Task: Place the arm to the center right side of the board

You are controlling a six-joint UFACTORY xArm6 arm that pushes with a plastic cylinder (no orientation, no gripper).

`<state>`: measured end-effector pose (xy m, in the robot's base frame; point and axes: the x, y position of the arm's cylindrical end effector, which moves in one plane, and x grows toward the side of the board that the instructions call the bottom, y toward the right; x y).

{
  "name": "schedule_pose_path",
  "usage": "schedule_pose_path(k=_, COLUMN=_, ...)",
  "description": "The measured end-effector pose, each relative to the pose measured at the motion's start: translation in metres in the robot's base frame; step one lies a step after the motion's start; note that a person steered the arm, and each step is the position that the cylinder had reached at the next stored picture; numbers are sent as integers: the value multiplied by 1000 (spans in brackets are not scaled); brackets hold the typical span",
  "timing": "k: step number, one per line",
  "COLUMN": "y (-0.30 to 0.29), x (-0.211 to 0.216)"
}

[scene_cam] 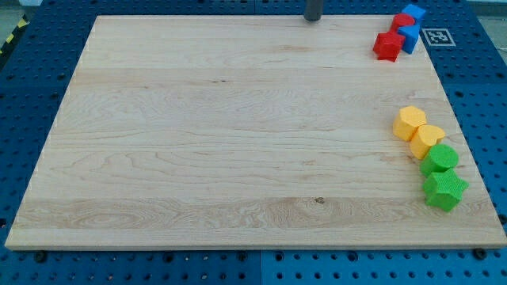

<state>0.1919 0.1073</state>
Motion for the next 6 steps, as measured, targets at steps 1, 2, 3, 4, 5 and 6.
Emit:
schedule_pose_path(k=1, y=0, x=0)
schedule_pose_path(k=2, y=7, x=-1)
schedule_pose_path(k=3, y=-15, x=21)
schedule_pose_path(k=4, y=-11, x=98)
schedule_pose_path(k=5, y=66, x=179)
schedule_pose_path(k=6, y=205, x=204)
